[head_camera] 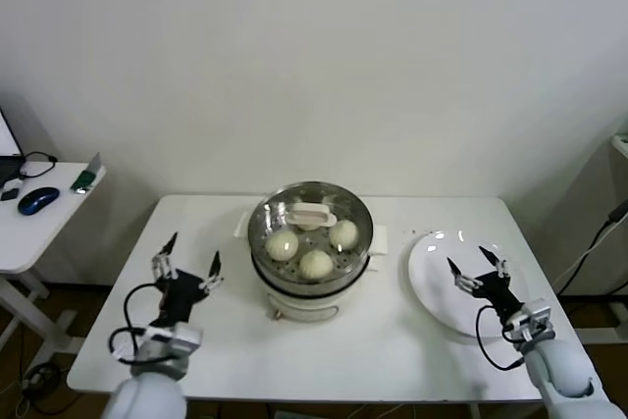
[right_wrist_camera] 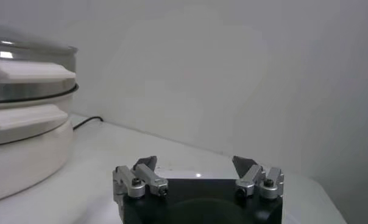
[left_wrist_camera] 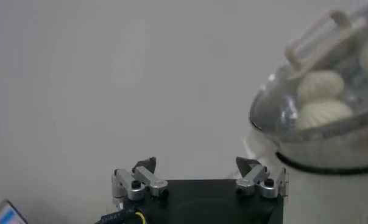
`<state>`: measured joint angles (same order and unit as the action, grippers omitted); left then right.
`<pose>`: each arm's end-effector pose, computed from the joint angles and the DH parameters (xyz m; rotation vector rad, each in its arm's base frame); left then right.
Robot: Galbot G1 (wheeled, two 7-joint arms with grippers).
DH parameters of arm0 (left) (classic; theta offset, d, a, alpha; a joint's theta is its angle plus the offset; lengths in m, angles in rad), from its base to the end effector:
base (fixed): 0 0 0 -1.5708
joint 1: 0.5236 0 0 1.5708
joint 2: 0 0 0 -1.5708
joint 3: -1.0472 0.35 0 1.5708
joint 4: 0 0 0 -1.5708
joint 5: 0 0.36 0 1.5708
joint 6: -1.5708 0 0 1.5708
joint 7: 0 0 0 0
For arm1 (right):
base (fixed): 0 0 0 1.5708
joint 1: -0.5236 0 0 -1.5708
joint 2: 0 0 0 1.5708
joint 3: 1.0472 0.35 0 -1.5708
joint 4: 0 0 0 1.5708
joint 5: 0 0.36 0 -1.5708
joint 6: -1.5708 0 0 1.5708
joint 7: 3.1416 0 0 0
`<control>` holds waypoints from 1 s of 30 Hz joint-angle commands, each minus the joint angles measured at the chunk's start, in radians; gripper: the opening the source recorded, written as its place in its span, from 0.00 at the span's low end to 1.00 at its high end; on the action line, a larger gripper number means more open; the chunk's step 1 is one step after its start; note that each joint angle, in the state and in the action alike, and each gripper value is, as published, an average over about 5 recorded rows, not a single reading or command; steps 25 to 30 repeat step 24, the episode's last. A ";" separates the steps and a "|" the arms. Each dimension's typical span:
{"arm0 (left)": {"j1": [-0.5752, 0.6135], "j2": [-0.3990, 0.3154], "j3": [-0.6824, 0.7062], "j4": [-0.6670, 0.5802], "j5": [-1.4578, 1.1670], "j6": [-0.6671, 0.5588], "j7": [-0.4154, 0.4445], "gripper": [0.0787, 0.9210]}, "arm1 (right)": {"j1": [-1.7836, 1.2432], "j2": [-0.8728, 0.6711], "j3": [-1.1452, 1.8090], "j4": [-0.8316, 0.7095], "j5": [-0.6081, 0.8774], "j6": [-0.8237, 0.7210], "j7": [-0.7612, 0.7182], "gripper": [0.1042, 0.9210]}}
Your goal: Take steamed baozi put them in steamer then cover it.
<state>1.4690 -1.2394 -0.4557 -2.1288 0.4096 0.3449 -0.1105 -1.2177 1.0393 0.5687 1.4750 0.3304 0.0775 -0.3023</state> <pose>0.2135 0.0323 -0.2684 0.0512 -2.8359 -1.0344 0.2980 -0.2088 -0.3793 0.3607 -2.9172 0.2673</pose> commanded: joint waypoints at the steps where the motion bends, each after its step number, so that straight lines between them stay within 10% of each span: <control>1: 0.141 -0.126 -0.330 0.220 -0.601 -0.596 0.051 0.88 | -0.016 0.010 -0.005 0.037 0.000 0.022 0.004 0.88; 30: 0.185 -0.170 -0.295 0.311 -0.575 -0.626 0.057 0.88 | -0.032 0.022 -0.005 0.047 0.021 0.046 0.011 0.88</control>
